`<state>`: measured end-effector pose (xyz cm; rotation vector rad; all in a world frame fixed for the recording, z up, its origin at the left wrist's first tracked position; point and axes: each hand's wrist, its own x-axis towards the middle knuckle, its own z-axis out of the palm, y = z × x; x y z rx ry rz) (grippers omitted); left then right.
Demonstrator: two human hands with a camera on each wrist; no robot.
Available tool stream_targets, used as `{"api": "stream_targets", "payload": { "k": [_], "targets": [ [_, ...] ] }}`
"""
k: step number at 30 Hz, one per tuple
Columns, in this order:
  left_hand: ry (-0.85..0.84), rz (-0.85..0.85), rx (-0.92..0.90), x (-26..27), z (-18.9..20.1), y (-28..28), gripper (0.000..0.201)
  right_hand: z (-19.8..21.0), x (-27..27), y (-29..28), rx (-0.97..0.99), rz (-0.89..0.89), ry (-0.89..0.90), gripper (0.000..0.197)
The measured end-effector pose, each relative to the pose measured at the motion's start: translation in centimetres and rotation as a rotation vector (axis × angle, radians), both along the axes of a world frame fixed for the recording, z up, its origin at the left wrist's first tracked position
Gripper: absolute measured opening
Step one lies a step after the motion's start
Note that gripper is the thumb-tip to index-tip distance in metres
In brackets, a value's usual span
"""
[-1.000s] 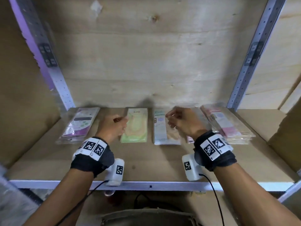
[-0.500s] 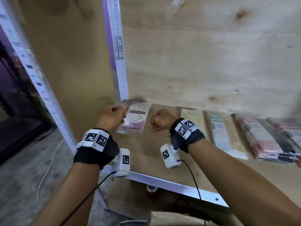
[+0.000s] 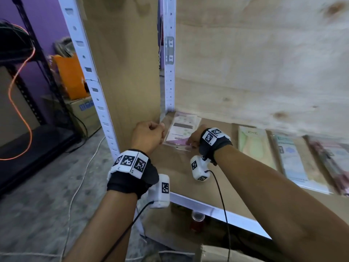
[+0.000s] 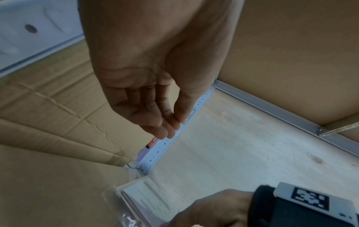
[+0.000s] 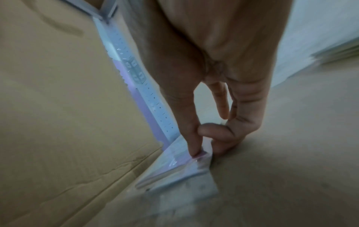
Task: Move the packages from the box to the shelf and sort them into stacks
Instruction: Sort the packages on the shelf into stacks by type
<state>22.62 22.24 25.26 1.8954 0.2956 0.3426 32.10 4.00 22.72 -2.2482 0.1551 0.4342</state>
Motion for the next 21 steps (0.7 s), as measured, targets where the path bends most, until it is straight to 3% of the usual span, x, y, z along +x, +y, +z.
{"api": "stream_targets", "payload": {
  "k": [1, 2, 4, 6, 11, 14, 15, 17, 21],
  "targets": [
    [0.001, -0.004, -0.001, -0.1, 0.0, -0.1, 0.028, 0.0, 0.0, -0.3, -0.014, -0.009, 0.013, 0.016],
    [0.003, -0.009, -0.004, -0.2, 0.1, -0.3, 0.028, -0.1, 0.2, -0.7, -0.037, -0.007, 0.014, 0.015],
    [0.007, -0.026, -0.013, -0.2, 0.2, -0.6, 0.028, 0.0, 0.2, -1.2, -0.191, 0.045, -0.014, 0.037],
    [0.013, -0.044, -0.022, -0.1, 0.2, -1.0, 0.028, 0.2, 0.0, -1.9, -0.278, 0.042, -0.017, 0.045],
    [0.038, -0.09, -0.01, 0.2, -0.1, -3.2, 0.03, 0.8, -1.3, -4.7, -0.305, 0.035, 0.003, 0.027],
    [0.063, -0.144, 0.034, 0.2, -0.1, -5.3, 0.029, 1.8, -3.0, -7.2, -0.357, 0.061, -0.043, 0.026],
    [0.067, -0.162, 0.059, 0.2, -0.1, -5.8, 0.027, 2.2, -3.7, -7.9, -0.333, 0.078, -0.047, 0.02],
    [0.084, -0.226, 0.134, 0.1, 0.0, -7.2, 0.018, 2.9, -5.1, -9.6, -0.061, 0.071, -0.039, 0.006],
    [0.112, -0.325, 0.371, -0.1, 0.3, -9.3, 0.032, 3.9, -8.3, -13.1, 0.479, -0.081, -0.09, 0.03]
  ]
}}
